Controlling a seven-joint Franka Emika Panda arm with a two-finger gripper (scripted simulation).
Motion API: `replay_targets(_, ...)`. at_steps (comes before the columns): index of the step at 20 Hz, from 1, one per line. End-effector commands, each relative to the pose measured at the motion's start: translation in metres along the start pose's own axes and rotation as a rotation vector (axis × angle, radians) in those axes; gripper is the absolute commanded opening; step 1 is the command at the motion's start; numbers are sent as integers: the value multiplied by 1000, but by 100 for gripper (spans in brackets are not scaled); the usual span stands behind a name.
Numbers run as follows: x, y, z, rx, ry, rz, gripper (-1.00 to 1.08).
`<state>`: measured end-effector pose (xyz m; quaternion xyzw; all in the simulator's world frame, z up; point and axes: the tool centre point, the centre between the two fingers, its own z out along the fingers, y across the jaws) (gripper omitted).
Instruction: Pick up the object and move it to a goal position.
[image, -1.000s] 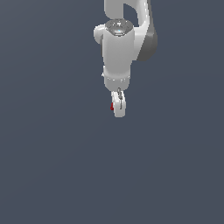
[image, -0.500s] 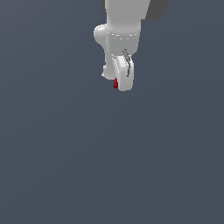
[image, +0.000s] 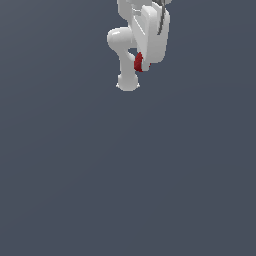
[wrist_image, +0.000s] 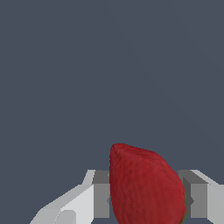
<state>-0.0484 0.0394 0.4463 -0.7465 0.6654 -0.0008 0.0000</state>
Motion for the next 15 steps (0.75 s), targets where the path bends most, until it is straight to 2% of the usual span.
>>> replay_targets(1,-2,1,-18,-1,0,0,-100)
replay_targets(8,-6,0,-47,-1,-1,-2,-100)
replay_targets(15,-7,0,-55,-1,-1,-2,-100)
